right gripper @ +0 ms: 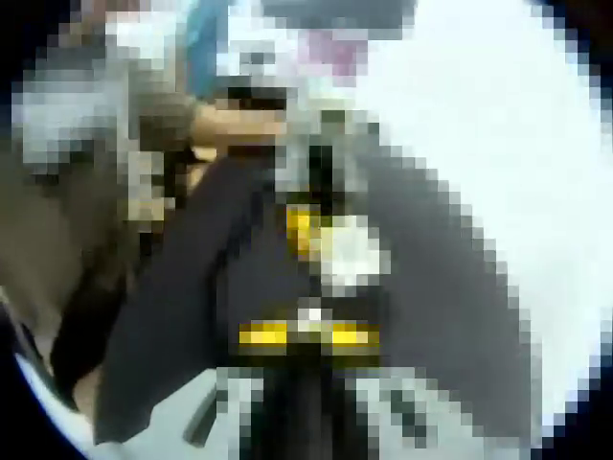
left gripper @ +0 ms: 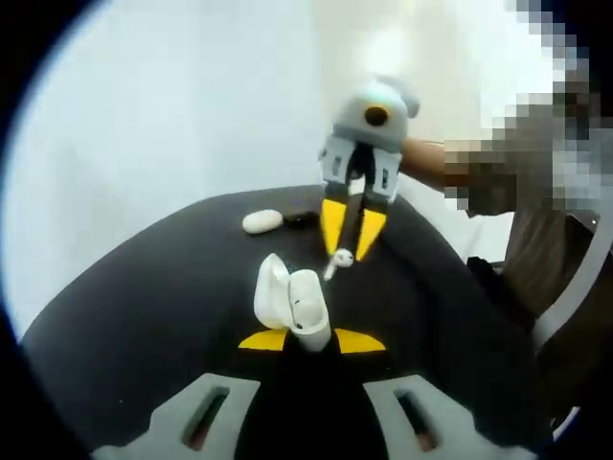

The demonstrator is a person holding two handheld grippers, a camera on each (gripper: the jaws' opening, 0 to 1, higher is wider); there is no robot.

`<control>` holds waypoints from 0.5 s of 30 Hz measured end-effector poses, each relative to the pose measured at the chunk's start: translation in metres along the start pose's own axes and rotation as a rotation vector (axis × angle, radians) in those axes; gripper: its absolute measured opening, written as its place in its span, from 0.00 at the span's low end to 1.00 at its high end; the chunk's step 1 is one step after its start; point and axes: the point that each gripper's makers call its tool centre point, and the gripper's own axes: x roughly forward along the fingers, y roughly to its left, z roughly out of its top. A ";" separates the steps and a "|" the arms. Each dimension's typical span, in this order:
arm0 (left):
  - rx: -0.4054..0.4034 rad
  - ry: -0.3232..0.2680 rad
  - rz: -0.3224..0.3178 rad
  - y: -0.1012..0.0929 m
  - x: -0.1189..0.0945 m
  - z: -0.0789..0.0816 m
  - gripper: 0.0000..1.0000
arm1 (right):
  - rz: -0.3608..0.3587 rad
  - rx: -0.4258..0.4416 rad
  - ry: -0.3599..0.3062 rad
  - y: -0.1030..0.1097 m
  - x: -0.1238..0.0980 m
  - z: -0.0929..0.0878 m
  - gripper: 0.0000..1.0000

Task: Pick up three earphones and place each one into its charging case using tactile feedback, ensure that each earphone is properly inserted and securely positioned inside the case.

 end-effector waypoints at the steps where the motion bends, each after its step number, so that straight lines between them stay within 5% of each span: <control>1: 0.000 0.000 0.000 0.000 0.000 0.000 0.14 | -0.007 -0.012 0.020 -0.001 0.001 -0.003 0.13; 15: 0.006 0.002 0.003 0.001 -0.001 0.000 0.14 | -0.119 -0.167 0.101 -0.002 0.005 -0.008 0.15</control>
